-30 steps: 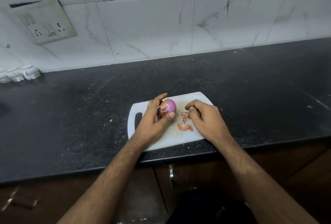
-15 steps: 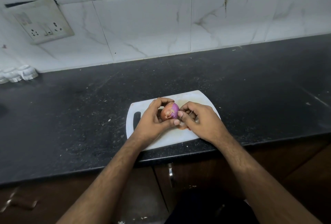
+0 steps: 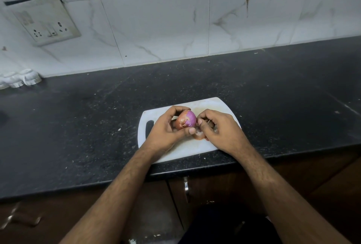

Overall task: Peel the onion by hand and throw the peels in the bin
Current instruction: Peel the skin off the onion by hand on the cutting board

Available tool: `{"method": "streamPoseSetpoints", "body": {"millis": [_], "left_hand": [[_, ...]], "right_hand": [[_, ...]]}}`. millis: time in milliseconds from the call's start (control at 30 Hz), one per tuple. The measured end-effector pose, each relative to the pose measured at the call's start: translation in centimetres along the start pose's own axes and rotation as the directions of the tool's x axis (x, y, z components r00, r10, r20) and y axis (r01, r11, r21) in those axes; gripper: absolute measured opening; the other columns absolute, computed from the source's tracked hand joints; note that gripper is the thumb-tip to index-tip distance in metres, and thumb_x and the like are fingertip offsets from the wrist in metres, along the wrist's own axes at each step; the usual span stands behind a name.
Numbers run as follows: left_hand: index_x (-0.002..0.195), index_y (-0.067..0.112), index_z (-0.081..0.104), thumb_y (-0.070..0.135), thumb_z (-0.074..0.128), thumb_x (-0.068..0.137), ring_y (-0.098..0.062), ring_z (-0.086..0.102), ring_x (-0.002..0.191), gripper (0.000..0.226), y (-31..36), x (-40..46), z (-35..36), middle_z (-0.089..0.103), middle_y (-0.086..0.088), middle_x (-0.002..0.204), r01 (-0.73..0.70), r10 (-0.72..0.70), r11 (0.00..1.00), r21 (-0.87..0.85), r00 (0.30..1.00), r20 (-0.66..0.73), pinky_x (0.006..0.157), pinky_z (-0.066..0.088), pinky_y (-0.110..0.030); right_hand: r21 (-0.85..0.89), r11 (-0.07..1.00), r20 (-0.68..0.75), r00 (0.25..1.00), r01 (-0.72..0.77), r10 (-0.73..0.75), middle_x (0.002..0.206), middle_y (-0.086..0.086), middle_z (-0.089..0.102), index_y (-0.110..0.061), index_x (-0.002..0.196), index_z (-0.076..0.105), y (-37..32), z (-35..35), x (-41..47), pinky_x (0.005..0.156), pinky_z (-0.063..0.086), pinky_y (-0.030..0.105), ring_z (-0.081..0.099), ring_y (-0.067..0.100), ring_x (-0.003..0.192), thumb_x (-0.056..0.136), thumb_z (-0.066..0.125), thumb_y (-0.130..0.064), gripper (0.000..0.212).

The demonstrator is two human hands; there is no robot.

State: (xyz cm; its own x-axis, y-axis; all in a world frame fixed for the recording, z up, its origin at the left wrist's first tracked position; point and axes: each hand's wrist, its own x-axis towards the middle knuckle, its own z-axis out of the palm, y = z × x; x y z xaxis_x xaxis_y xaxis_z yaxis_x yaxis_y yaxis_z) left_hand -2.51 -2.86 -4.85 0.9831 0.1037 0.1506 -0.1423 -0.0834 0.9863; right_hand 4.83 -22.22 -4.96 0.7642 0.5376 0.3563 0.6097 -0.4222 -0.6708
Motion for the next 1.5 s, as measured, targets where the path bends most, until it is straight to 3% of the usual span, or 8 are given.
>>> {"method": "streamPoseSetpoints", "body": {"millis": [133, 300, 633, 867, 1033, 1167, 1400, 1500], "left_hand": [[0.126, 0.006, 0.061, 0.008, 0.090, 0.075, -0.018, 0.073, 0.098, 0.059, 0.1, -0.1, 0.0, 0.073, 0.007, 0.108, 0.017, -0.017, 1.000, -0.008, 1.000, -0.002, 0.090, 0.061, -0.032], [0.121, 0.002, 0.060, -0.007, 0.092, 0.068, -0.026, 0.078, 0.094, 0.062, 0.0, -0.1, -0.1, 0.076, 0.002, 0.104, 0.045, -0.045, 0.999, 0.001, 0.999, 0.023, 0.090, 0.064, -0.039], [0.118, 0.005, 0.061, 0.003, 0.098, 0.061, -0.033, 0.078, 0.096, 0.068, 0.0, -0.1, -0.1, 0.071, -0.013, 0.116, 0.062, -0.062, 0.998, 0.019, 0.998, 0.010, 0.093, 0.063, -0.053], [0.119, 0.003, 0.059, 0.003, 0.098, 0.059, -0.031, 0.079, 0.093, 0.071, 0.2, -0.1, -0.1, 0.074, -0.008, 0.110, 0.062, -0.062, 0.997, 0.039, 0.998, 0.008, 0.088, 0.064, -0.045], [0.117, 0.006, 0.056, 0.010, 0.099, 0.058, -0.020, 0.077, 0.090, 0.073, 0.4, -0.2, 0.0, 0.073, 0.008, 0.102, 0.049, -0.052, 0.993, 0.104, 0.998, 0.031, 0.084, 0.063, -0.037], [0.114, 0.008, 0.056, 0.007, 0.100, 0.061, -0.015, 0.074, 0.091, 0.069, 0.3, -0.2, -0.1, 0.068, 0.000, 0.107, 0.034, -0.039, 0.993, 0.116, 0.999, 0.038, 0.085, 0.061, -0.035], [0.118, 0.012, 0.055, 0.015, 0.095, 0.075, -0.017, 0.073, 0.092, 0.059, 0.0, -0.2, 0.1, 0.074, 0.004, 0.099, 0.042, -0.046, 0.996, 0.077, 0.998, 0.048, 0.087, 0.058, -0.031], [0.119, 0.018, 0.053, 0.019, 0.094, 0.076, -0.011, 0.074, 0.087, 0.059, 0.5, -0.3, 0.4, 0.077, 0.004, 0.092, 0.033, -0.051, 0.986, 0.161, 0.993, 0.106, 0.083, 0.056, -0.025]], "right_hand": [[0.063, 0.997, -0.014, 0.999, 0.036, -0.035, 0.082, -0.014, 0.069, -0.030, 0.095, 0.066, -0.2, -0.2, -0.2, 0.066, 0.058, 0.045, 0.067, 0.008, 0.066, 0.101, 0.051, -0.046, 0.023], [0.058, 0.998, -0.015, 1.000, 0.010, -0.009, 0.078, -0.007, 0.070, -0.035, 0.093, 0.064, 0.2, 0.0, -0.1, 0.062, 0.058, 0.046, 0.068, 0.016, 0.064, 0.092, 0.055, -0.064, 0.030], [0.035, 0.999, -0.010, 0.999, 0.038, -0.037, 0.077, -0.007, 0.068, -0.035, 0.092, 0.063, 0.2, -0.1, -0.1, 0.063, 0.057, 0.046, 0.066, 0.016, 0.065, 0.094, 0.053, -0.059, 0.026], [0.068, 0.996, -0.006, 0.998, 0.059, -0.058, 0.079, -0.011, 0.069, -0.033, 0.092, 0.064, 0.0, -0.2, -0.2, 0.064, 0.057, 0.046, 0.066, 0.013, 0.065, 0.097, 0.054, -0.052, 0.022], [0.047, 0.996, -0.006, 0.997, 0.072, -0.072, 0.080, -0.014, 0.068, -0.033, 0.093, 0.063, -0.1, -0.2, -0.2, 0.064, 0.057, 0.046, 0.066, 0.012, 0.065, 0.099, 0.050, -0.050, 0.022], [0.053, 0.997, -0.012, 0.998, 0.063, -0.063, 0.080, -0.012, 0.069, -0.032, 0.094, 0.064, -0.1, -0.2, -0.1, 0.063, 0.057, 0.046, 0.066, 0.012, 0.063, 0.099, 0.052, -0.046, 0.019], [0.069, 0.997, -0.013, 0.999, 0.041, -0.040, 0.079, -0.012, 0.070, -0.027, 0.097, 0.066, -0.6, -0.5, -0.3, 0.063, 0.057, 0.038, 0.068, 0.008, 0.064, 0.105, 0.051, -0.037, 0.020], [0.102, 0.994, 0.011, 0.999, 0.033, -0.035, 0.081, -0.013, 0.072, -0.026, 0.104, 0.069, -0.9, -0.7, -0.4, 0.065, 0.059, 0.038, 0.070, 0.009, 0.066, 0.103, 0.052, -0.046, 0.026]]}}
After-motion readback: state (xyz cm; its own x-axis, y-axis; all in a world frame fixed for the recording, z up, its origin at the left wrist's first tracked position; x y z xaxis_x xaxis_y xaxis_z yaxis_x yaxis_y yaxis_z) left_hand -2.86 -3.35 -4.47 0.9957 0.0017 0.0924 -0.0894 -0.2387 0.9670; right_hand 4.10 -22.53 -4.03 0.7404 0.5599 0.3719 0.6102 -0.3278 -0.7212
